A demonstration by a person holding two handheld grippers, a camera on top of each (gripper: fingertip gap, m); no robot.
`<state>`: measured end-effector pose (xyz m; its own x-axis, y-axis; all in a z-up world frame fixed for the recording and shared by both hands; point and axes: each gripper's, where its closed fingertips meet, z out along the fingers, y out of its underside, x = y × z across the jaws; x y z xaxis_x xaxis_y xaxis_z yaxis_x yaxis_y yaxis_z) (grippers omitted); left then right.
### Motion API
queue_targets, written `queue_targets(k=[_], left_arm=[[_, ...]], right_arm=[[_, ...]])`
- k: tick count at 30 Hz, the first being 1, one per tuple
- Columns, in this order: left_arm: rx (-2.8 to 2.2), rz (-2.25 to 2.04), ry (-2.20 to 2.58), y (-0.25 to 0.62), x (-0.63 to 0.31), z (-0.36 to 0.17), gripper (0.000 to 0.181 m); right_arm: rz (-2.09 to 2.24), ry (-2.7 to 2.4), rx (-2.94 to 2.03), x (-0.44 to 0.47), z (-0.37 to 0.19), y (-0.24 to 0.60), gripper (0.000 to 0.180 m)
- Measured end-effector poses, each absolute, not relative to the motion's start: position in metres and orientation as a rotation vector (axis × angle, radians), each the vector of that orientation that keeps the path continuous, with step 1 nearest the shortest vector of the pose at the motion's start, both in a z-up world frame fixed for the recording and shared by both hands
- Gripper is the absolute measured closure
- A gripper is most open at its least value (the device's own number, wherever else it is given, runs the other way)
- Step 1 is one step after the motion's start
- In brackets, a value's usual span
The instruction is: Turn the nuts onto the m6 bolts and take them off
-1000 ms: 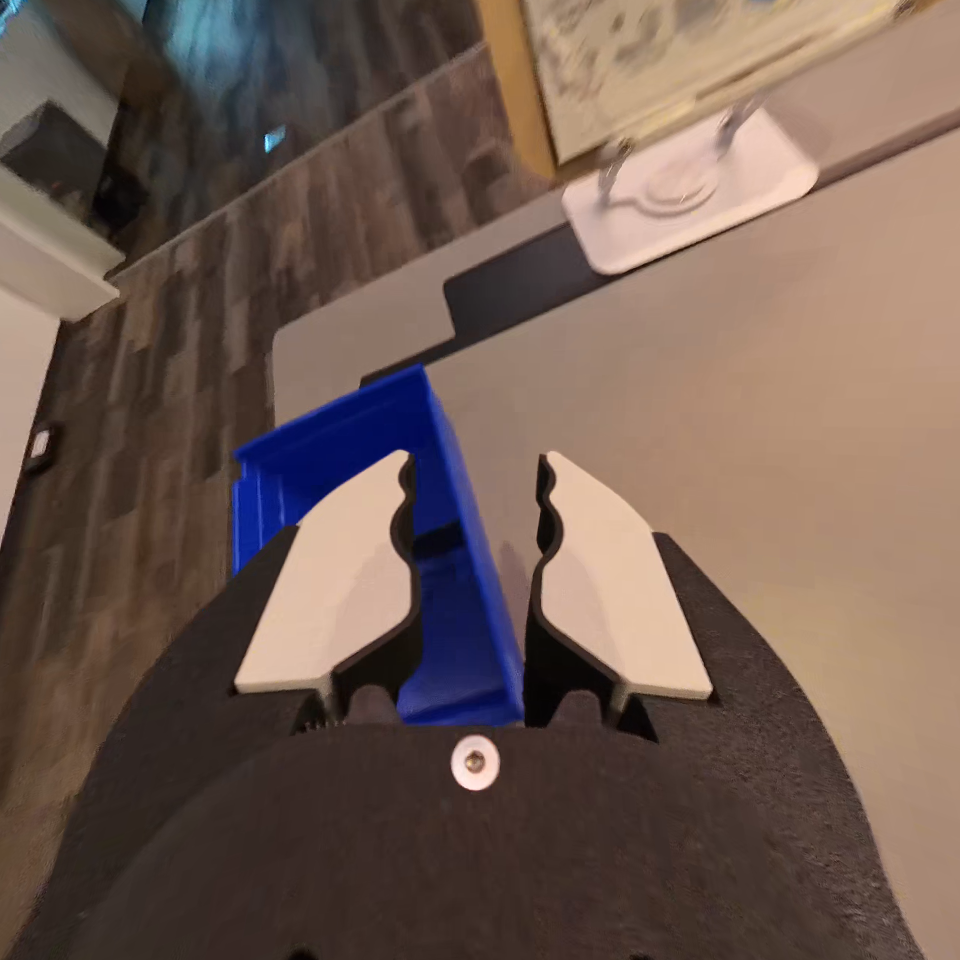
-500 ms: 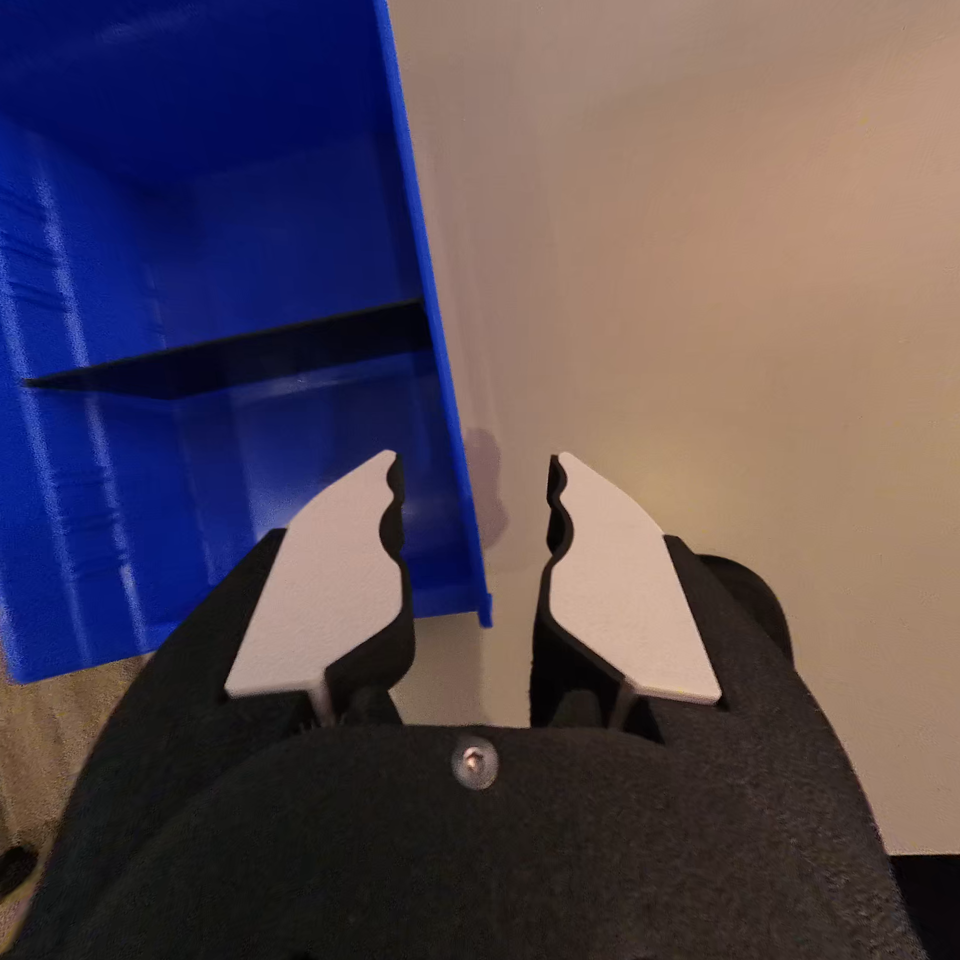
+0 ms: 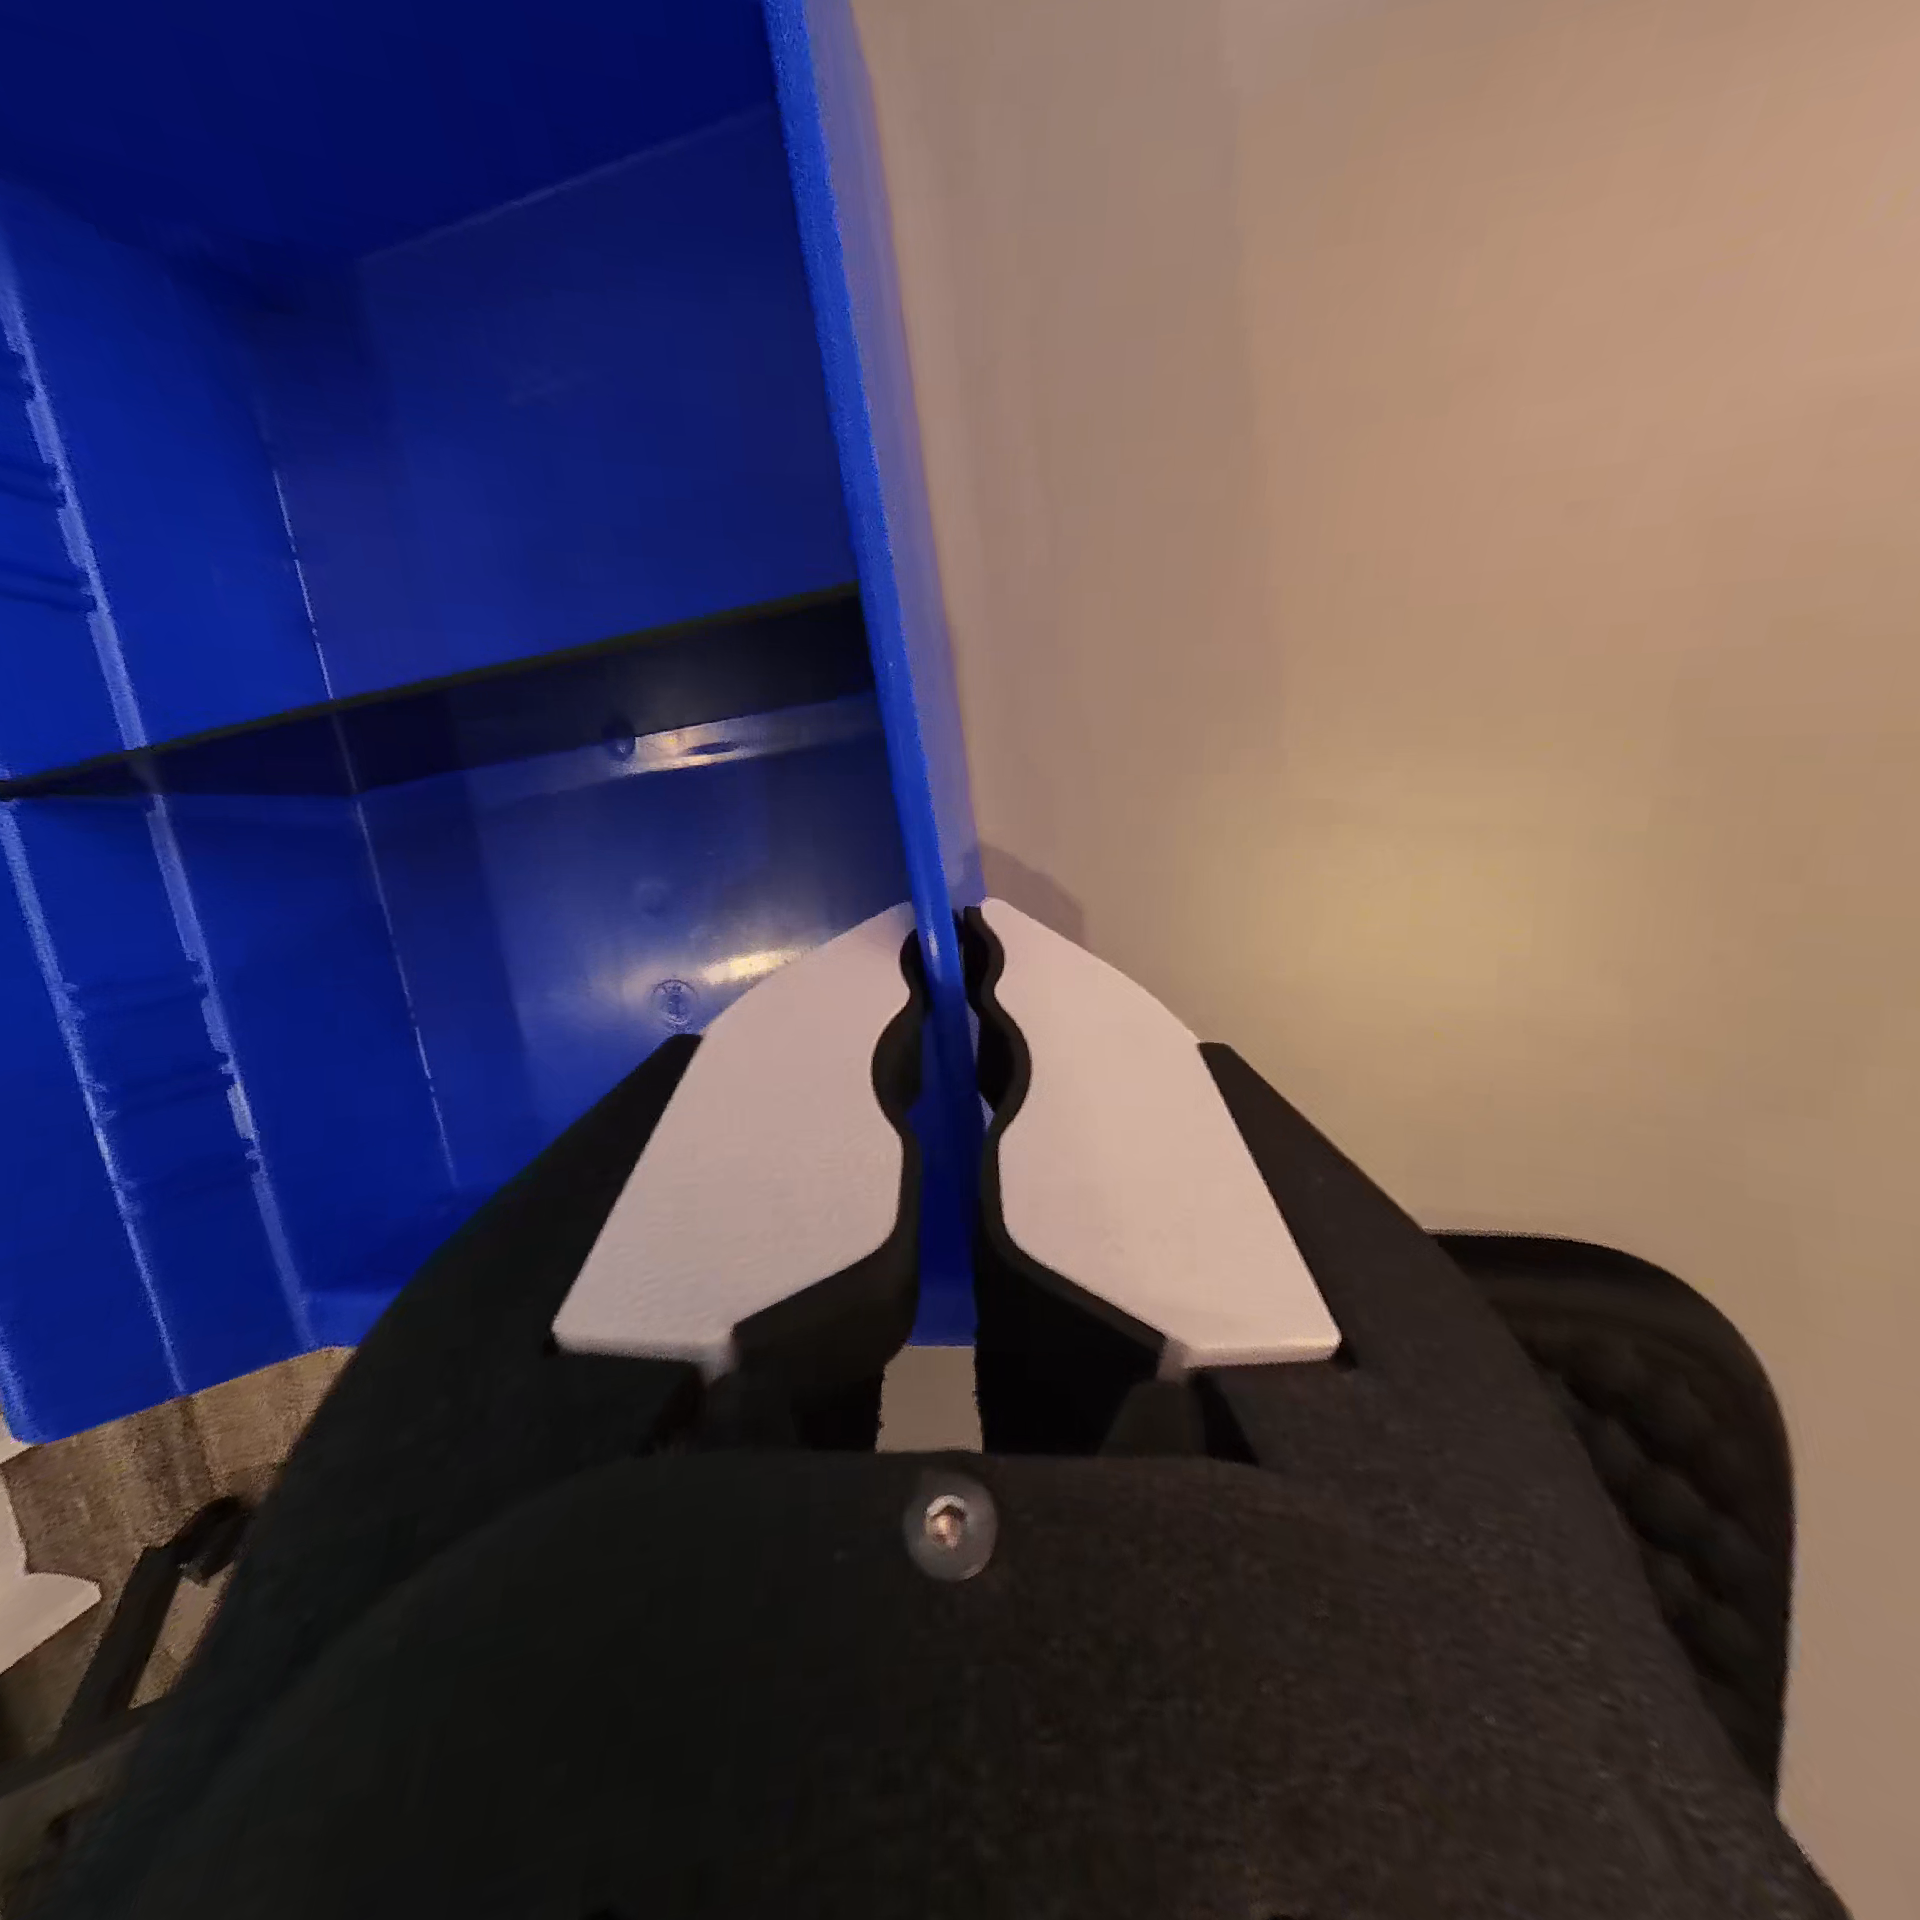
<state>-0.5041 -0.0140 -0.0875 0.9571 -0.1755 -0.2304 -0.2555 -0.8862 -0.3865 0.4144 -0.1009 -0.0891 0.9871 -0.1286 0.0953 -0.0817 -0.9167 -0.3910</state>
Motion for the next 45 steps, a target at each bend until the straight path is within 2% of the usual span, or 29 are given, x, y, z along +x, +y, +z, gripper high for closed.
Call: queue_targets(k=[8, 15, 18, 23, 28, 32, 35, 38, 39, 45], left_arm=[[-2.683, 0.257, 0.282, -0.019, -0.467, -0.088, 0.176], [-2.666, 0.27, 0.373, -0.028, -0.404, -0.09, 0.175], [-2.654, 0.28, 0.423, -0.031, -0.374, -0.09, 0.174], [-2.635, 0.259, 0.473, -0.036, -0.324, -0.091, 0.172], [-2.618, 0.242, 0.516, -0.042, -0.281, -0.092, 0.172], [-2.594, 0.248, 0.578, -0.044, -0.249, -0.092, 0.17], [-2.579, 0.183, 0.623, -0.046, -0.225, -0.093, 0.158], [-2.56, 0.018, 0.623, -0.048, -0.207, -0.088, 0.134], [-2.521, -0.019, 0.597, -0.045, -0.206, -0.08, 0.134], [-2.277, -0.178, 0.472, -0.038, -0.223, -0.011, 0.13]], right_arm=[[-0.352, 0.167, -2.722, 0.428, -0.096, -0.1, 0.128], [-0.275, 0.179, -2.774, 0.425, -0.115, -0.105, 0.132], [-0.201, 0.179, -2.787, 0.419, -0.117, -0.104, 0.144], [-0.172, 0.215, -2.817, 0.418, -0.121, -0.103, 0.155], [-0.133, 0.266, -2.83, 0.417, -0.122, -0.102, 0.156], [-0.081, 0.285, -2.853, 0.413, -0.123, -0.103, 0.15], [-0.098, 0.273, -2.876, 0.415, -0.124, -0.105, 0.159], [0.008, 0.279, -2.865, 0.41, -0.124, -0.104, 0.168], [0.092, 0.304, -2.849, 0.407, -0.123, -0.103, 0.174], [0.195, 0.356, -2.828, 0.404, -0.123, -0.105, 0.174]])
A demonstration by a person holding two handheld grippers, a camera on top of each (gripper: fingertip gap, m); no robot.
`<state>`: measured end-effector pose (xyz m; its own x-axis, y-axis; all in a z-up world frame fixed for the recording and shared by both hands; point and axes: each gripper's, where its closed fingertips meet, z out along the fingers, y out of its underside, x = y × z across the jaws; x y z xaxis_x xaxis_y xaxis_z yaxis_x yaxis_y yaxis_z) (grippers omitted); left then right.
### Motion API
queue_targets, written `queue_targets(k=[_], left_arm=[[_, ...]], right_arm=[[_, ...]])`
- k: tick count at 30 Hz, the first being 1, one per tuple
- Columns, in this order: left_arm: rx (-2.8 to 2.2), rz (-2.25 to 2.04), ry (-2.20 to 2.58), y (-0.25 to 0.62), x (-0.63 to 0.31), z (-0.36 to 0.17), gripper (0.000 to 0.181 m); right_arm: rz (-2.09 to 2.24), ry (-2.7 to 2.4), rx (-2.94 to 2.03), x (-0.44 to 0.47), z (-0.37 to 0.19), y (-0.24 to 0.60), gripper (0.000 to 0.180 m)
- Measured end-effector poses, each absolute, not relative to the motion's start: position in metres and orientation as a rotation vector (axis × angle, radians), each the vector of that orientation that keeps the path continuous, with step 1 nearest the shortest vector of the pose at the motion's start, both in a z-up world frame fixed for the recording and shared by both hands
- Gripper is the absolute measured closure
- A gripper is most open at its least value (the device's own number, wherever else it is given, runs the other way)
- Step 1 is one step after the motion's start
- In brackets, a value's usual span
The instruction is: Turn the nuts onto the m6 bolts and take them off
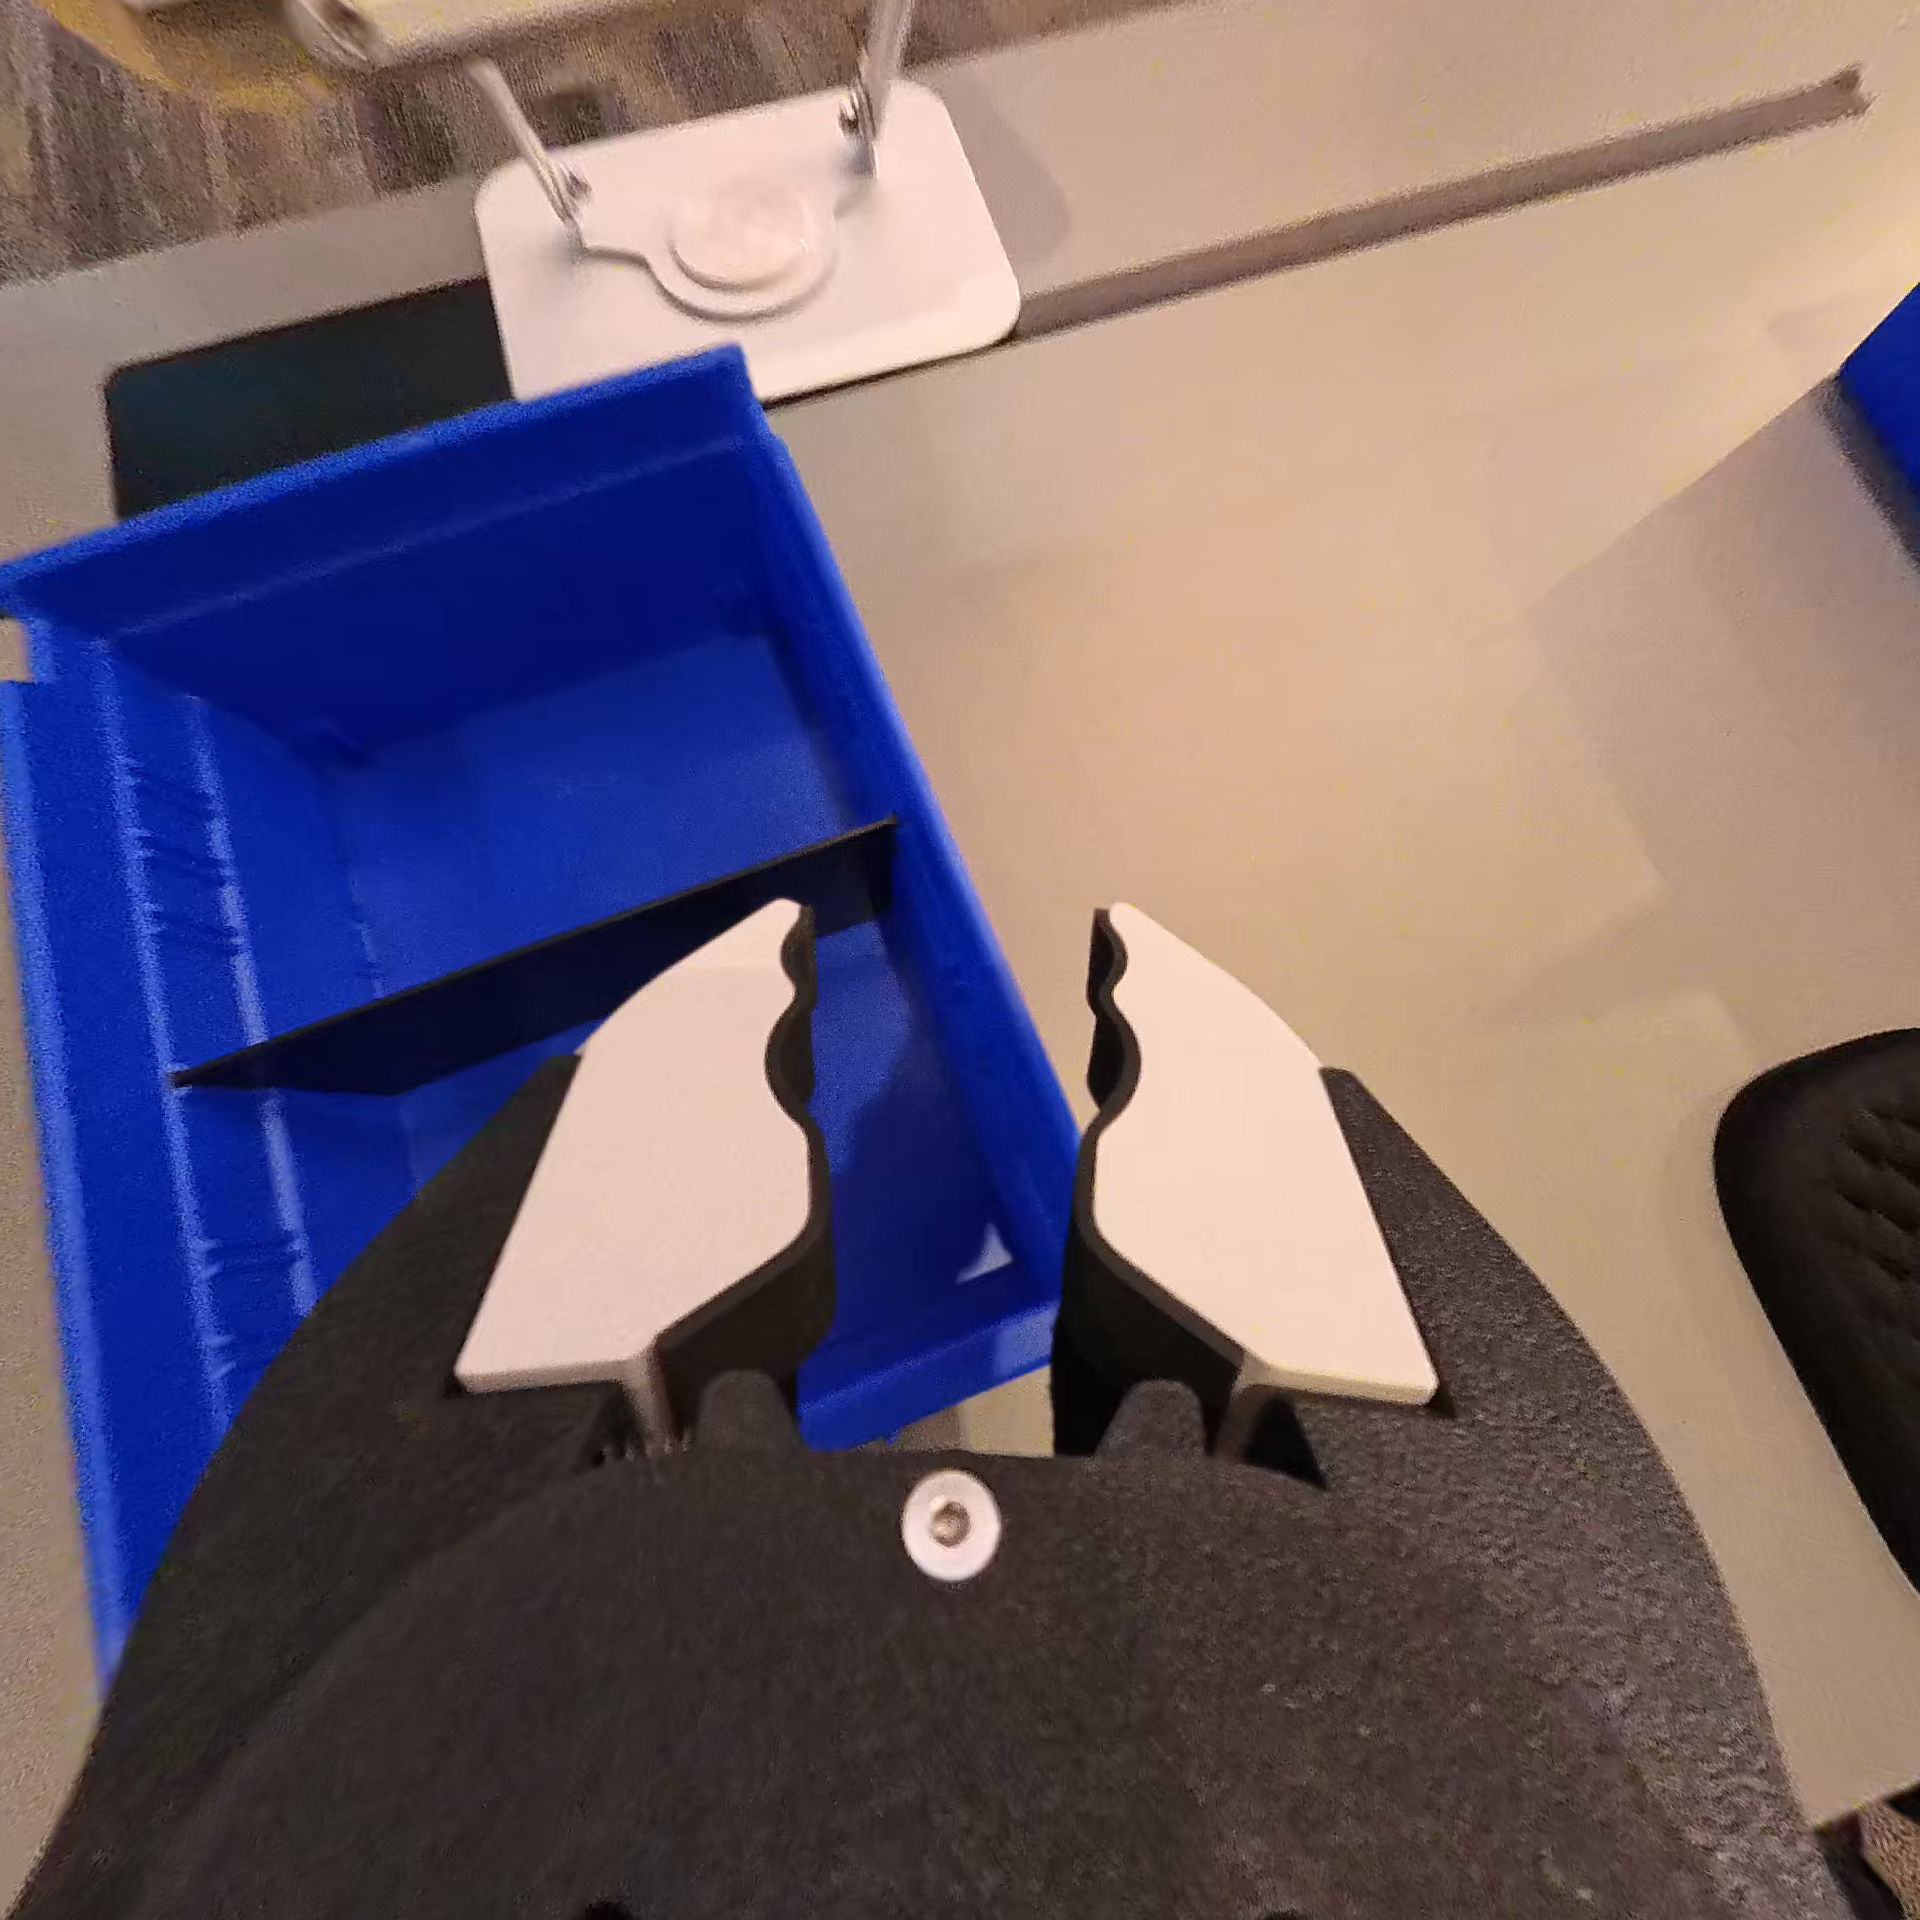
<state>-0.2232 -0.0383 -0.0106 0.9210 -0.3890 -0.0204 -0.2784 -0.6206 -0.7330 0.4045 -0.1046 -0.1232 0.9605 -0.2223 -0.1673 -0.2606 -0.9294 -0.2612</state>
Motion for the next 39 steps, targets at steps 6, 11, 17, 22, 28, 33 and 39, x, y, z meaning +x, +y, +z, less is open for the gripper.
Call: queue_targets(k=[6, 11, 17, 22, 28, 33, 39], left_arm=[[-2.197, -0.347, 0.325, -0.051, -0.274, 0.029, 0.132], [-2.151, -0.34, 0.256, -0.067, -0.326, 0.04, 0.136], [-2.122, -0.211, 0.157, -0.101, -0.399, 0.042, 0.137], [-2.11, -0.143, 0.038, -0.137, -0.454, 0.03, 0.14], [-2.121, -0.142, -0.068, -0.178, -0.496, 0.003, 0.141], [-2.155, -0.13, -0.119, -0.203, -0.525, -0.018, 0.141], [-2.154, -0.117, -0.201, -0.226, -0.567, -0.033, 0.142]], right_arm=[[0.289, 0.427, -2.805, 0.402, -0.116, -0.108, 0.174], [0.374, 0.439, -2.745, 0.391, -0.093, -0.103, 0.174], [0.414, 0.362, -2.697, 0.349, -0.03, -0.086, 0.174], [0.332, 0.148, -2.769, 0.272, 0.023, -0.066, 0.174], [0.385, -0.196, -2.785, 0.119, 0.066, -0.028, 0.174], [0.426, -0.511, -2.773, -0.039, 0.087, 0.0, 0.174], [0.546, -0.851, -2.705, -0.24, 0.088, 0.019, 0.174]])
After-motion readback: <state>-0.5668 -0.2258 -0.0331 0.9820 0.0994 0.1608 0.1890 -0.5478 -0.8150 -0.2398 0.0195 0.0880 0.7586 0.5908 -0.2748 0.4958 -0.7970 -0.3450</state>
